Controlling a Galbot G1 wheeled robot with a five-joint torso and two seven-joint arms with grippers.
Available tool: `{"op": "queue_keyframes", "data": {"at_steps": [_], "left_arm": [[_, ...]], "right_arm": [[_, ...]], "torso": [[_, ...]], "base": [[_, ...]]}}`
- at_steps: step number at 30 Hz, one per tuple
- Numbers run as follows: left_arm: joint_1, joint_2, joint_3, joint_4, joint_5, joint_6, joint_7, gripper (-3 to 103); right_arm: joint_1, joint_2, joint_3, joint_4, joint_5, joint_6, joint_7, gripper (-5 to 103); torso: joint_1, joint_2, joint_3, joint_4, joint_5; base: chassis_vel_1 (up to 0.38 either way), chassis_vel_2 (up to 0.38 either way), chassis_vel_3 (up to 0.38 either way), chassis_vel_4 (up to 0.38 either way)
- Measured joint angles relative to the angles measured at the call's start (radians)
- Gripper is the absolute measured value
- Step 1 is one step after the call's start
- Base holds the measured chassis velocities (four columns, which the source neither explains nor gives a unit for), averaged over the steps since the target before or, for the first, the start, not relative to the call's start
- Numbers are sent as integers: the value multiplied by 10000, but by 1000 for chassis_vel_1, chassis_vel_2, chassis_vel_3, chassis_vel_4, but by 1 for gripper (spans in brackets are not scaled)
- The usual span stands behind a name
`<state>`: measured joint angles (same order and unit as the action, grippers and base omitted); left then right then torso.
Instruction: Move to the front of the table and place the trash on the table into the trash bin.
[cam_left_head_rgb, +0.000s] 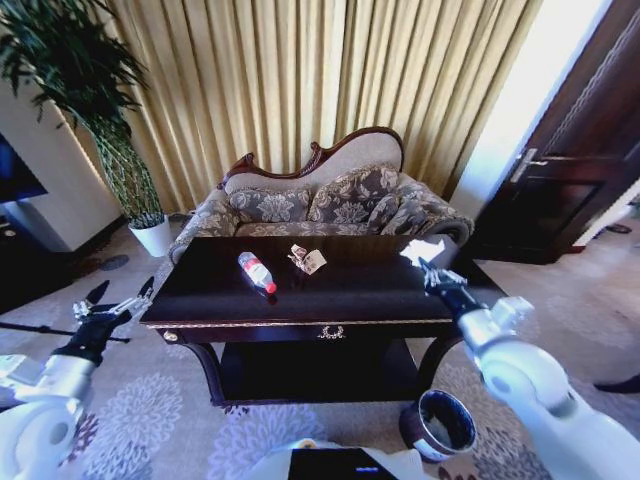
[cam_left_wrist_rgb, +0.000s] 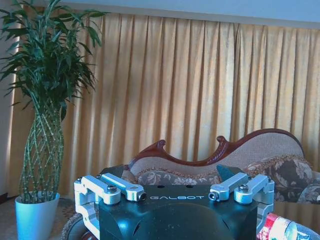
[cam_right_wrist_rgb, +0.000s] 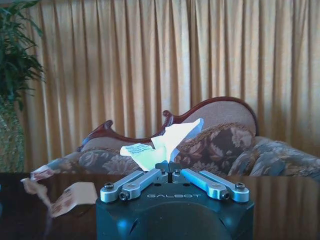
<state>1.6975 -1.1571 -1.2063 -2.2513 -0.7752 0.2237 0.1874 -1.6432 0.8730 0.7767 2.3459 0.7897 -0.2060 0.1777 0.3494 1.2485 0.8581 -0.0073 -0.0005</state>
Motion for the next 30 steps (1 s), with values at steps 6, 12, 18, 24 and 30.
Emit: {"op": "queue_keyframes", "data": {"at_steps": [6, 12, 18, 24, 30], "left_arm": [[-29, 284, -17, 64, -142, 7, 155, 100], [-6, 383, -44, -109, -174, 44, 26, 100], [-3, 395, -30, -201, -138, 63, 16, 100], [-2, 315, 24, -294, -48, 78, 23, 100], [33, 192, 80, -372, 119, 101, 43, 100]], "right_arm": [[-21, 447, -287, 149, -228, 3, -76, 0], [-192, 782, -230, 298, -534, -1, -60, 0], [-199, 912, -199, 276, -708, -2, -38, 0], [-281, 1206, -252, 228, -923, -2, -30, 0], [-230, 1294, -450, 22, -1170, 163, -32, 0]], "torso": [[3, -2, 1, 0, 4], [5, -3, 2, -3, 2], [6, -3, 2, -2, 4], [-2, -1, -1, -3, 3], [-4, 0, -1, -2, 4]], "base": [[0, 0, 0, 0], [4, -11, -8, 8], [104, -99, -114, 103], [200, -176, -201, 198], [205, -215, -202, 189]]}}
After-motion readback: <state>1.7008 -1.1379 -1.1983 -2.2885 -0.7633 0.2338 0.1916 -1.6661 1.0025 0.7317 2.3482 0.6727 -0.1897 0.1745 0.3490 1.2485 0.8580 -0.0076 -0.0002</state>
